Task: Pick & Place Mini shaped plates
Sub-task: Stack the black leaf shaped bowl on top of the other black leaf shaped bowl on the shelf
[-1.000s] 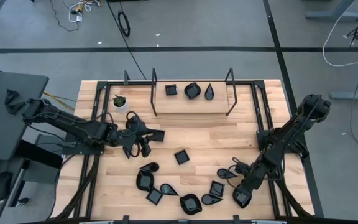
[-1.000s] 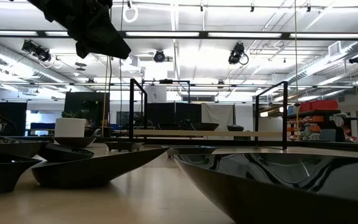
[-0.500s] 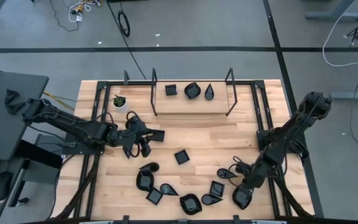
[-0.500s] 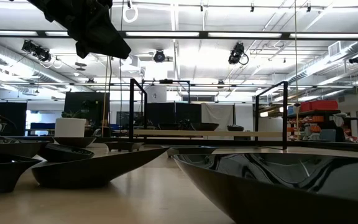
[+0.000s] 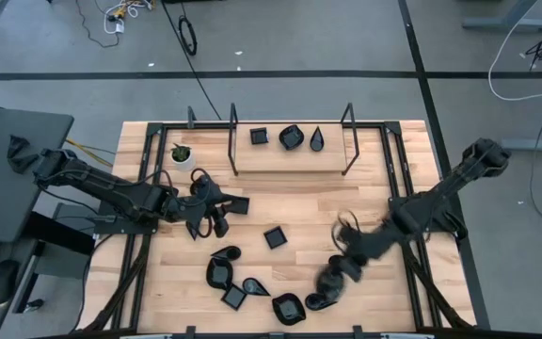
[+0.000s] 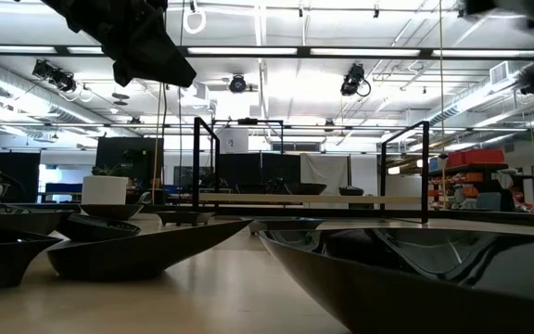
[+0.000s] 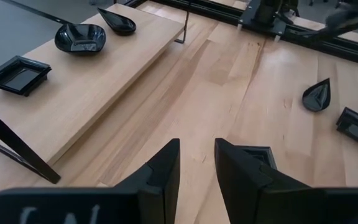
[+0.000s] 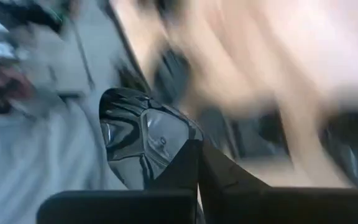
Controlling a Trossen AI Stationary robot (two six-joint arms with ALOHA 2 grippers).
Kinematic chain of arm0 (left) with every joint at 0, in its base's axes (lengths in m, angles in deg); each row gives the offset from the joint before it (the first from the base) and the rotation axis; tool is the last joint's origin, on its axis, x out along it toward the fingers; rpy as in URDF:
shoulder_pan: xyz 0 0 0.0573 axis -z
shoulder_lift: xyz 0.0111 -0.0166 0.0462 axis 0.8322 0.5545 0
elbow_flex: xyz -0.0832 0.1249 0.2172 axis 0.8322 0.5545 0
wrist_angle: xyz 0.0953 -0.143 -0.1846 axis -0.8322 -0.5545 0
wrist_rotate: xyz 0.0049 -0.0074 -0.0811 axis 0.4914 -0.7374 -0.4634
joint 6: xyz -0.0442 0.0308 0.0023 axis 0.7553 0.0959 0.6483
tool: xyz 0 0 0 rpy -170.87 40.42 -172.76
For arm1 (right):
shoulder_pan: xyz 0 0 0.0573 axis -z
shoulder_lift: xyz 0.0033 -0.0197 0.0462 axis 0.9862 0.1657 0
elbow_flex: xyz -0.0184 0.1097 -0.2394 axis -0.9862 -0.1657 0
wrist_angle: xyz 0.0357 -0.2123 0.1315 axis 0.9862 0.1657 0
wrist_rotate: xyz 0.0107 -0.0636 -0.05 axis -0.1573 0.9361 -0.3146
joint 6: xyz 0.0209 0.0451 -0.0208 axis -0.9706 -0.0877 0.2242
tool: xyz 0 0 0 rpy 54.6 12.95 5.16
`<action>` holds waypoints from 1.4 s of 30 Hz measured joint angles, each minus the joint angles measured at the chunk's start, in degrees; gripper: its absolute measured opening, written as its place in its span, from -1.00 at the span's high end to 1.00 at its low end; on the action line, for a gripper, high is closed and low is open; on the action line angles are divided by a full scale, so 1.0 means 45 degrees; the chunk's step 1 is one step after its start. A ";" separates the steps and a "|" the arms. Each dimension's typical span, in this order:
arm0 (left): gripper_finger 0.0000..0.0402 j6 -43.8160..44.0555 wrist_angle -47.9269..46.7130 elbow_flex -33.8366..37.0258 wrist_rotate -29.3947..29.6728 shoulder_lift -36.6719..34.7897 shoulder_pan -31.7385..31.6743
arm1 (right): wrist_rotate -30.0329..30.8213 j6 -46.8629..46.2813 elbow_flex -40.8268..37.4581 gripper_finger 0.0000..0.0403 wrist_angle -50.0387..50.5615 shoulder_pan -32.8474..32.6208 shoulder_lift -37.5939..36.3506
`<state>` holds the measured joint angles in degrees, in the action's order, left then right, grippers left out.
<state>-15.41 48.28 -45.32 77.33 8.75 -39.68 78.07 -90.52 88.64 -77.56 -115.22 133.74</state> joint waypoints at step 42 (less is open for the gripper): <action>0.47 -0.0024 0.0068 0.0000 0.0330 0.0005 -0.0330 | -0.3626 1.5250 0.8369 0.99 0.3733 1.7374 0.7463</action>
<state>-15.52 48.59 -45.32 78.81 8.77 -41.16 61.75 -21.89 126.30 -60.77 -37.04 167.33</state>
